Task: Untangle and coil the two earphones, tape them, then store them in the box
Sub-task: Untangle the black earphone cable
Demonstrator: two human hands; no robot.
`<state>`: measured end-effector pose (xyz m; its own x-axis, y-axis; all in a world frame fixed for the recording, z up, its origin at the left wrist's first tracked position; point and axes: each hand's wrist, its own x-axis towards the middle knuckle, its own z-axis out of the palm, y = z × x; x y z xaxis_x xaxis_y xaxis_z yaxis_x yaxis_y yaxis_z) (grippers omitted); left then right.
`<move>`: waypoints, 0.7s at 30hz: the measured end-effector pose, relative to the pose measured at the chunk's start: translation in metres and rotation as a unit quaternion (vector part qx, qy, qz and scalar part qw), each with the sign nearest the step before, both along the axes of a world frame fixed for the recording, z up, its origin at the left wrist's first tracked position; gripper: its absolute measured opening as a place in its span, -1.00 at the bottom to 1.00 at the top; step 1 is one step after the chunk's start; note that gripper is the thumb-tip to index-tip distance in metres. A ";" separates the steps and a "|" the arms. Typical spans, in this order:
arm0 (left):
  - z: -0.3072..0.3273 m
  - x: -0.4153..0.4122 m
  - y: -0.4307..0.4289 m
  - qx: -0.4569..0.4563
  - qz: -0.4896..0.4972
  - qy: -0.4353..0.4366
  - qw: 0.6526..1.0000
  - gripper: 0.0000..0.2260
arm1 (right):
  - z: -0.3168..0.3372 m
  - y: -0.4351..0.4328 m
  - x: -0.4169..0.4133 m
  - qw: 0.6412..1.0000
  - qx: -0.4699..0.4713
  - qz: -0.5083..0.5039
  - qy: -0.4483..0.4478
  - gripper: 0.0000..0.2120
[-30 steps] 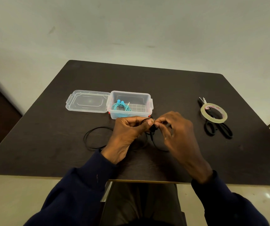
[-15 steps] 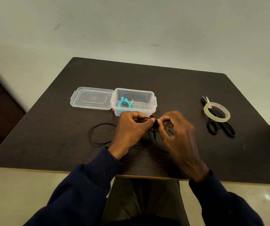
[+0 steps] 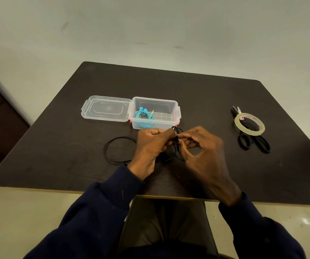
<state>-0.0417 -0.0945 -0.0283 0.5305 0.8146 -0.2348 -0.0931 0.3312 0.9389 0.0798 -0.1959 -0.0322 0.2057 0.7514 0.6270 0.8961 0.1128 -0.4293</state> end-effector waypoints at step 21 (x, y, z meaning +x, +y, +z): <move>-0.010 -0.005 0.009 0.111 -0.069 -0.041 0.991 -0.85 | 0.014 0.002 0.015 0.939 -0.075 -0.006 0.335 -0.91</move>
<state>-0.0462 -0.0852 -0.0385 0.6506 0.7594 -0.0094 -0.1405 0.1326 0.9812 0.0945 -0.1938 -0.0180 0.5247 0.8164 0.2412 0.4201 -0.0019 -0.9075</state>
